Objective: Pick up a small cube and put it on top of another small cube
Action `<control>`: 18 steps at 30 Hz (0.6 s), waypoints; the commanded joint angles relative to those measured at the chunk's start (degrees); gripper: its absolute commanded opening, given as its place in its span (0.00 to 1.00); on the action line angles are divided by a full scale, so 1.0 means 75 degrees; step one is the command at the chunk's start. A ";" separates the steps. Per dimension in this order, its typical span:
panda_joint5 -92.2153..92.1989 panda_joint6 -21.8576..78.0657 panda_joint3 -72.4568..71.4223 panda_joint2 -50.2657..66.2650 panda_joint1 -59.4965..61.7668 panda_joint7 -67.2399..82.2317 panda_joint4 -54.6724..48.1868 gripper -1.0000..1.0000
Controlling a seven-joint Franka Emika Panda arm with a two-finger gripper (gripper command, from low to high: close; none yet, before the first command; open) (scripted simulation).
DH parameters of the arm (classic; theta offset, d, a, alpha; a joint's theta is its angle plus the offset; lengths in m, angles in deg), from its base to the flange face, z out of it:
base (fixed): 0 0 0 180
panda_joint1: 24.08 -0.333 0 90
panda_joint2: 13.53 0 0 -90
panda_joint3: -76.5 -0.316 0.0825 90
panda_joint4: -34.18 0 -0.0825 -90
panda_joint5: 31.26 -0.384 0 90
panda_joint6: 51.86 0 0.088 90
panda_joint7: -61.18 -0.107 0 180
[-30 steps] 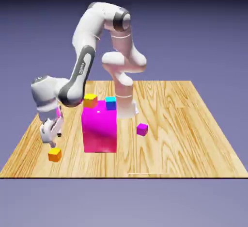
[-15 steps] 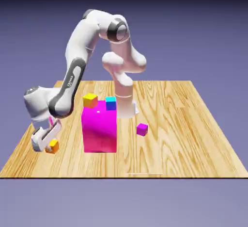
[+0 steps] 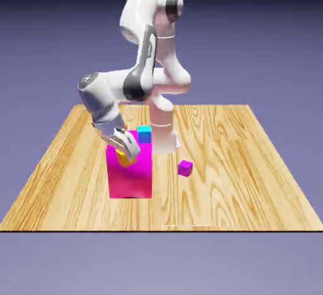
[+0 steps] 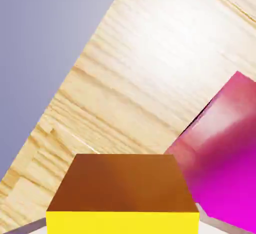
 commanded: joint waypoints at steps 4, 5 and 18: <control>0.0609 0.0682 -0.0453 -0.1108 -0.0210 0.0631 0.0426 0.00; 0.0755 0.0851 -0.0566 -0.1385 -0.0267 0.0791 0.0533 0.00; 0.2279 0.1204 -0.0721 -0.3557 0.0166 0.1312 0.2200 0.00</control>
